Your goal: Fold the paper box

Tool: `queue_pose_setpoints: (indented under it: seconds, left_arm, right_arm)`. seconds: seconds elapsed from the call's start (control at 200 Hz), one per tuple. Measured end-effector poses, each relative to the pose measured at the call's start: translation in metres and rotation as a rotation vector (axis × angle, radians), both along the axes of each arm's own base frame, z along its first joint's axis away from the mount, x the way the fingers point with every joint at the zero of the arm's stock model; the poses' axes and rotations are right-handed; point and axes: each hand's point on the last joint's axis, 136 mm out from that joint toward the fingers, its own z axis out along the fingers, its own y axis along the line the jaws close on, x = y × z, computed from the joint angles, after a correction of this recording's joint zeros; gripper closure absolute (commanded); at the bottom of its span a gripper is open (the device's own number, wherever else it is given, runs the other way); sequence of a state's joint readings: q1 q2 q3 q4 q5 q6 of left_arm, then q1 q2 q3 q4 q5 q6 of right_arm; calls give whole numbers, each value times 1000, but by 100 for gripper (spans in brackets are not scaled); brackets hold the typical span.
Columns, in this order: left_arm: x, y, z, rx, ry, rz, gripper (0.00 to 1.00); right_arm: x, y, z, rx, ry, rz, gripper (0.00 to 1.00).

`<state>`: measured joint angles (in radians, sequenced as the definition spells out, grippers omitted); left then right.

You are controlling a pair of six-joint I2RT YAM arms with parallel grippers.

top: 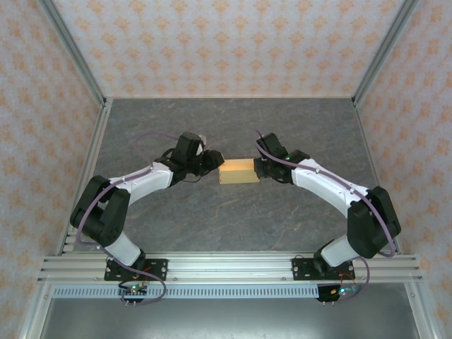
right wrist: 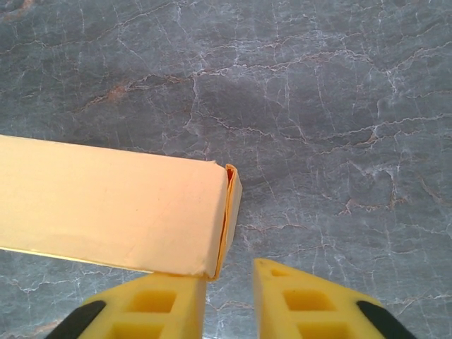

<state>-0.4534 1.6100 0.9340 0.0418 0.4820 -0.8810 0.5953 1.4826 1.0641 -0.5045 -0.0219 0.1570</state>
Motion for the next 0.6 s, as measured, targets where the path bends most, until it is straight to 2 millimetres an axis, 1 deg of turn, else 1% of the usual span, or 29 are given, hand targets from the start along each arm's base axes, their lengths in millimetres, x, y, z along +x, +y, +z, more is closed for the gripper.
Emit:
queue_pose_setpoints:
  seconds: [0.2, 0.495, 0.596]
  left_arm:
    - [0, 0, 0, 13, -10, -4, 68]
    - [0, 0, 0, 19, -10, -7, 67]
    - [0, 0, 0, 23, -7, -6, 67]
  right_arm:
    - [-3, -1, 9, 12, -13, 2, 65]
    - [-11, 3, 37, 93, -54, 32, 56]
    - [-10, 2, 40, 118, -47, 30, 54]
